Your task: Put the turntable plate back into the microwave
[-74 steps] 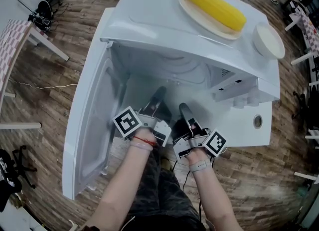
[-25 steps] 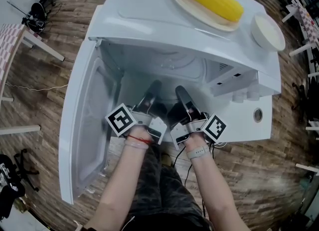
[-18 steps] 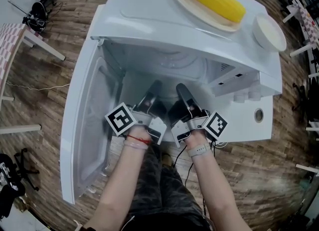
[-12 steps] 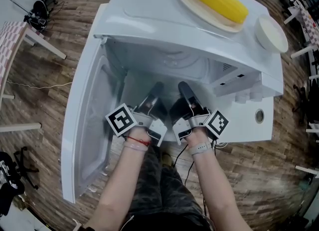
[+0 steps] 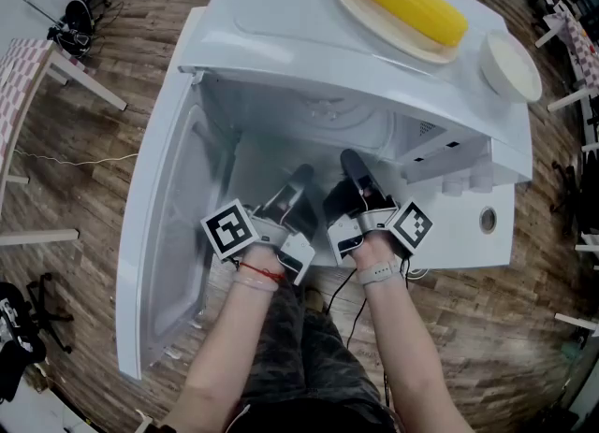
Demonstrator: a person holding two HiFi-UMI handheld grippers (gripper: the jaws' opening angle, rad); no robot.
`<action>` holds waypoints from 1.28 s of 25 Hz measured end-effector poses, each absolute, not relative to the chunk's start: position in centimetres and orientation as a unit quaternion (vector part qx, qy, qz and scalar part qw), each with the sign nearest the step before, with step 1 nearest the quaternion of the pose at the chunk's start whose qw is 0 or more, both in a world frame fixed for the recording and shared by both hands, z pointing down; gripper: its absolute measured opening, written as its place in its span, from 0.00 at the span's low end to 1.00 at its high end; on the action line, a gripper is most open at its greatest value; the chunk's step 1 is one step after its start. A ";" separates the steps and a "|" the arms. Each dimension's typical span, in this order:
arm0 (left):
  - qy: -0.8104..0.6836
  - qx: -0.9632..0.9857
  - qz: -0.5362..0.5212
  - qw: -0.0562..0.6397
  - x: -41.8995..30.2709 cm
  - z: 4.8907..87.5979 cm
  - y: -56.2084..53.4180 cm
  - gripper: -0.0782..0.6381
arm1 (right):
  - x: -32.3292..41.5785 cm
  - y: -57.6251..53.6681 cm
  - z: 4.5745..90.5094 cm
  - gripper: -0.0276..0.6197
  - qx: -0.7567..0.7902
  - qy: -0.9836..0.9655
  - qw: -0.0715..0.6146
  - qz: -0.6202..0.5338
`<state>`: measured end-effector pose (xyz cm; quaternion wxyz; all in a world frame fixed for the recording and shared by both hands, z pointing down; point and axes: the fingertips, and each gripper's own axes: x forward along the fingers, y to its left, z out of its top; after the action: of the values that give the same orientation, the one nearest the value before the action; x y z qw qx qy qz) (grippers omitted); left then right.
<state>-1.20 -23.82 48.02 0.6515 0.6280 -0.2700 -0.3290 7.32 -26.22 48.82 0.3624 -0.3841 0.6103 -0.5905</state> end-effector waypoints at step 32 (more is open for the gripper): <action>-0.284 0.595 -0.355 0.663 -0.9 48.5 -26.9 0.16 | 5.4 -24.8 48.2 0.13 -0.365 0.661 0.275 -0.595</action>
<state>-0.88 -26.92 48.55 0.6631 0.5949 -0.2840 -0.3545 5.41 -24.78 48.23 0.2750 -0.3648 0.6610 -0.5953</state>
